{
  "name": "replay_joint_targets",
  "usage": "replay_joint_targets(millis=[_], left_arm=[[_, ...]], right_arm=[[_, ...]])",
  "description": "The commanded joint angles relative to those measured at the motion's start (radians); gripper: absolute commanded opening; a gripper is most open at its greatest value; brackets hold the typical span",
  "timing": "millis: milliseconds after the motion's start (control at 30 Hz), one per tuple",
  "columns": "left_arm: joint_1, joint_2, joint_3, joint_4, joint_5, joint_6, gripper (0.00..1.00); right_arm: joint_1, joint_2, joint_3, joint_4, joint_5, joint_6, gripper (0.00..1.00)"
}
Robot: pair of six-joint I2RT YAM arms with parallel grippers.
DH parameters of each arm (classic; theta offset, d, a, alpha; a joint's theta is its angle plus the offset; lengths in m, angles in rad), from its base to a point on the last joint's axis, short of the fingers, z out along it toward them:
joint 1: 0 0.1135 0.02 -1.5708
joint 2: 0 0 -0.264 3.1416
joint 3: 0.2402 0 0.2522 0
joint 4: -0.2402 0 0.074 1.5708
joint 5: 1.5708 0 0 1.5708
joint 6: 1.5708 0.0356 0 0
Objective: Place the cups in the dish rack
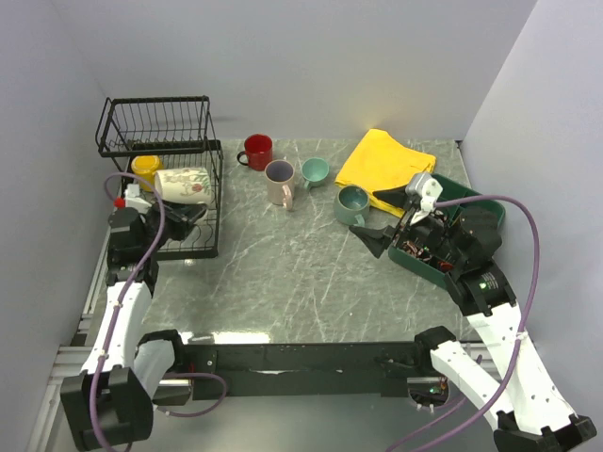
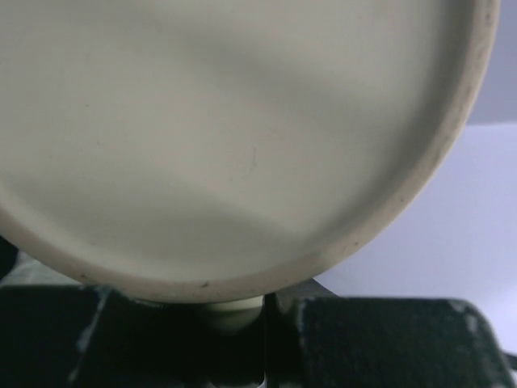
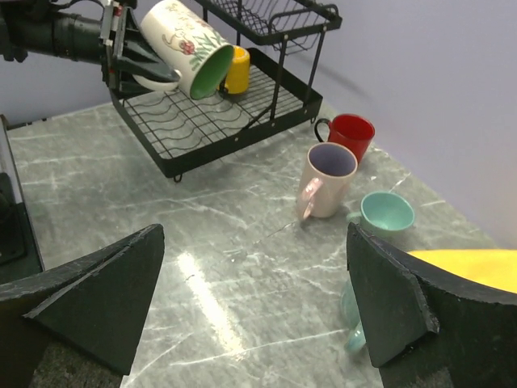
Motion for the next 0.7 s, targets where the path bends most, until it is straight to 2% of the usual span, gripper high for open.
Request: replay_joint_targets(millis=[0,100,233,467,667], left_arm=[[0.124,-0.006,0.009,0.213,0.124,0.057,0.01],[0.236,0.039,-0.016,0.240,0.179,0.060,0.01],[0.323,0.102,-0.025,0.254,0.199,0.079,0.01],[0.368,0.247,0.094,0.110,0.094,0.247,0.01],[0.405,0.338,0.148,0.073,0.043,0.336,0.01]], right_arm=[[-0.013,-0.037,-0.054,0.025,0.023,0.009,0.99],[-0.024,-0.055,-0.085,0.057,0.020,0.026,1.00],[-0.028,-0.065,-0.088,0.040,0.023,0.020,1.00],[-0.036,-0.063,-0.105,0.045,0.017,0.040,1.00],[-0.042,-0.062,-0.117,0.071,0.011,0.064,1.00]])
